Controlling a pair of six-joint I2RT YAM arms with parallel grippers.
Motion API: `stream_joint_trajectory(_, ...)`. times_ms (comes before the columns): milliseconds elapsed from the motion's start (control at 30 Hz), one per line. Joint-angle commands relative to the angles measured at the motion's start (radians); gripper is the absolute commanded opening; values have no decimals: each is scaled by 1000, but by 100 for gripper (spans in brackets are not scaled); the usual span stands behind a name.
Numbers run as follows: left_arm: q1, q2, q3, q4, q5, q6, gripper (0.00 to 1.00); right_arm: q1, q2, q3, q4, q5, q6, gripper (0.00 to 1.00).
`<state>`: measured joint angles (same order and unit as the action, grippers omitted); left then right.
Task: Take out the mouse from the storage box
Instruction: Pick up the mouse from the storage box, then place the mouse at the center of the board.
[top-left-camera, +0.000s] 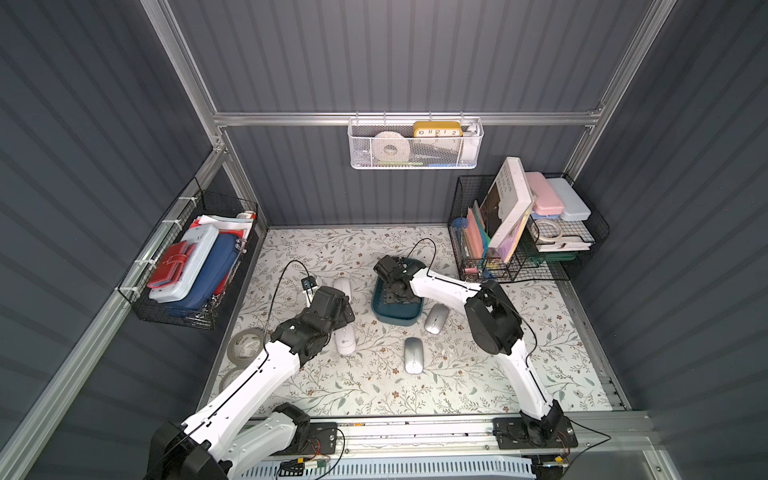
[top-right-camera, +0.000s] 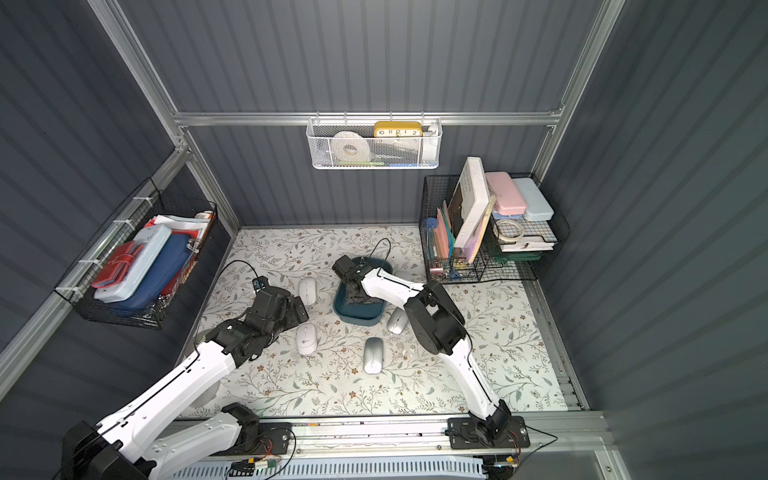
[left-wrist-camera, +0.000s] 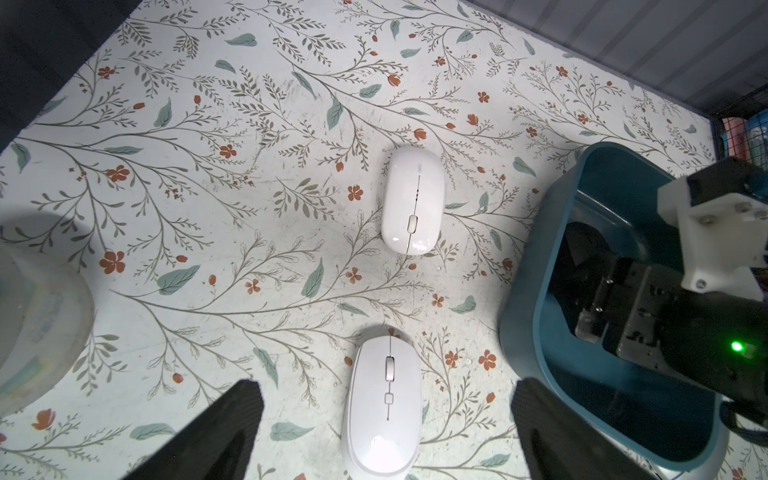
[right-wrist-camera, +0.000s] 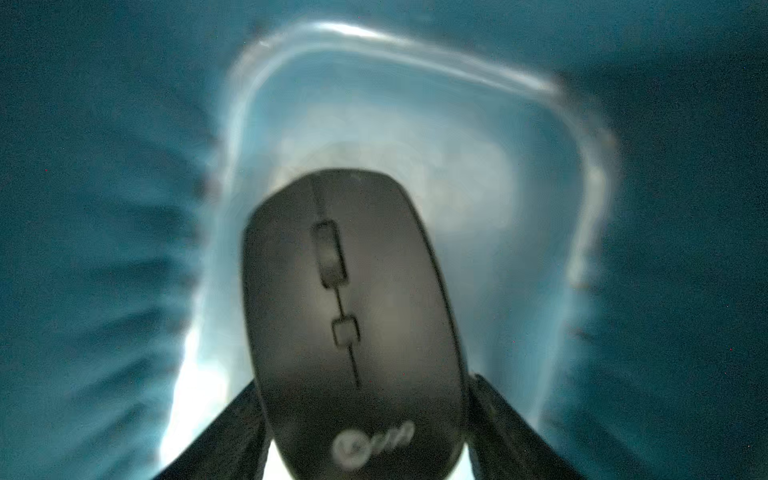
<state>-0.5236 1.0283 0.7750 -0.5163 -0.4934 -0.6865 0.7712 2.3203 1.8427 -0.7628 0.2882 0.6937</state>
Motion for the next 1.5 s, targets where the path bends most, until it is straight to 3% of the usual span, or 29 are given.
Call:
stream_joint_trajectory(0, 5, 10, -14, 7, 9, 15, 99, -8, 20, 24, 49, -7, -37, 75)
stream_joint_trajectory(133, 5, 0, -13, -5, 6, 15, 99, -25, 98, 117, -39, -23, -49, 76)
stream_joint_trajectory(267, 5, -16, -20, -10, -2, 18, 99, -30, 109, 102, -20, -25, -65, 76)
stream_joint_trajectory(367, 5, -11, -20, -10, -2, 19, 100, -29, 102, 92, -9, -32, -80, 67)
stream_joint_trajectory(433, 5, -6, -19, -8, -2, 16, 99, -27, 88, 84, 0, -38, -94, 58)
stream_joint_trajectory(533, 4, -2, -16, -7, 1, 14, 99, -17, 50, 78, 2, -25, -116, 52)
stream_joint_trajectory(800, 5, -5, -16, -9, 3, 16, 99, 5, -126, 8, 7, 16, -112, 49)
stream_joint_trajectory(1000, 5, -4, -10, -9, 13, 24, 99, 29, -336, -154, 22, 33, -100, 49)
stream_joint_trajectory(1133, 5, -9, 0, -16, 20, 23, 99, 57, -493, -349, 14, 54, -59, 49)
stream_joint_trajectory(1467, 5, 20, 30, -8, 11, 24, 99, 238, -801, -775, -2, 77, 129, 49)
